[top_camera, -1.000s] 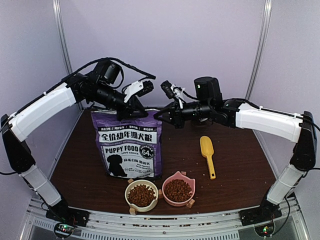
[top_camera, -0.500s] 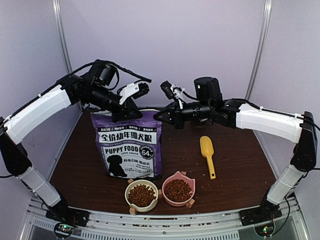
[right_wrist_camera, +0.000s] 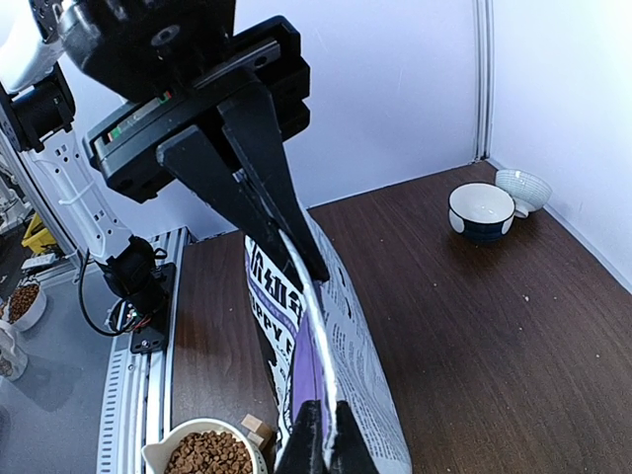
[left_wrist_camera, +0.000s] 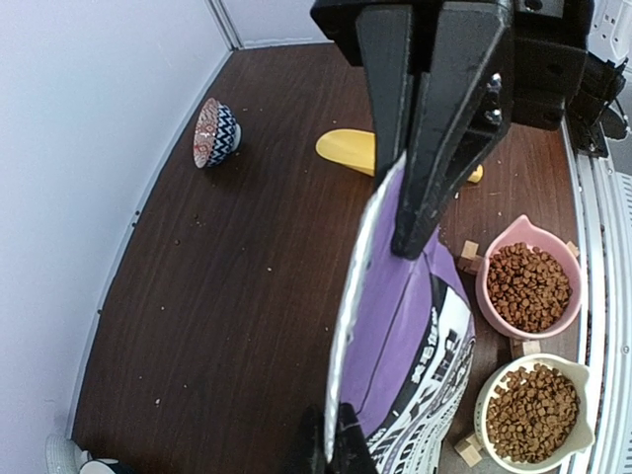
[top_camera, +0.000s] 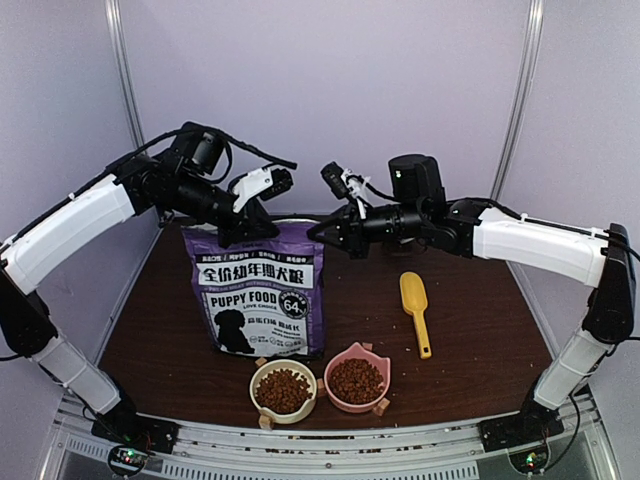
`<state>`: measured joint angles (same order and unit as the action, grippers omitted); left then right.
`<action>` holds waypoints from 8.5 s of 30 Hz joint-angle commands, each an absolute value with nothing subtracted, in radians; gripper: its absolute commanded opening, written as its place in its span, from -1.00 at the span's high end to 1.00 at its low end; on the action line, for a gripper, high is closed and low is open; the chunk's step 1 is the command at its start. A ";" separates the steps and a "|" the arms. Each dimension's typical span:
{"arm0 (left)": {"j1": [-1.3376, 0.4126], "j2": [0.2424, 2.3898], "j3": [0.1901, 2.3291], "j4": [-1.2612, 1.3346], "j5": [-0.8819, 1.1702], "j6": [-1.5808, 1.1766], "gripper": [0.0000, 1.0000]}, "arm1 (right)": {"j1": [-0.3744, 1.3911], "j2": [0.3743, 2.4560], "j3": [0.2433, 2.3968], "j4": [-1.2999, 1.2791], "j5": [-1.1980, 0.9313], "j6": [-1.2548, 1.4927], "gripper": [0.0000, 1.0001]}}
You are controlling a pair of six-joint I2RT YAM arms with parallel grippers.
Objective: Serve the pet food
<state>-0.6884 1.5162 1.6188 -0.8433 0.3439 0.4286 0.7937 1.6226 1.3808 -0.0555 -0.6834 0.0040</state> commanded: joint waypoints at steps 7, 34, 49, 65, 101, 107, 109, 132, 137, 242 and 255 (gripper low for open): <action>-0.629 1.437 1.562 -0.839 0.223 0.417 1.00 | 0.781 1.524 1.368 -0.031 -0.663 0.008 1.00; -0.552 1.326 1.448 -0.787 0.165 0.403 1.00 | 0.781 1.486 1.332 -0.020 -0.636 0.013 1.00; -0.503 1.290 1.413 -0.767 0.149 0.400 1.00 | 0.780 1.484 1.332 -0.024 -0.630 0.011 1.00; -0.478 1.287 1.395 -0.759 0.100 0.398 0.77 | 0.776 1.477 1.322 -0.024 -0.628 0.008 1.00; -0.426 1.266 1.359 -0.732 0.075 0.399 1.00 | 0.767 1.457 1.307 -0.025 -0.620 0.006 1.00; -0.426 1.254 1.356 -0.719 0.073 0.394 0.84 | 0.762 1.439 1.304 -0.037 -0.601 -0.001 1.00; -0.425 1.249 1.360 -0.717 0.114 0.392 0.75 | 0.757 1.430 1.301 -0.039 -0.596 -0.002 1.00; -0.572 1.243 1.382 -0.717 0.441 0.353 0.26 | 0.701 1.401 1.453 -0.461 -0.508 -0.176 0.14; -0.586 1.327 1.480 -0.752 0.446 0.364 -0.15 | 0.707 1.433 1.574 -0.624 -0.531 -0.250 -0.21; 0.087 0.671 0.298 0.131 -0.319 -0.363 -0.95 | -0.025 0.857 0.416 0.256 0.016 0.262 -0.97; 0.076 1.058 0.255 0.741 -0.262 -0.188 -0.96 | -0.024 1.038 0.180 0.869 0.027 0.167 -0.97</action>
<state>0.0814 0.9558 0.2417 0.4541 -0.2531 -0.2329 -0.0196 0.9497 0.1936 0.5949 0.0158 0.2066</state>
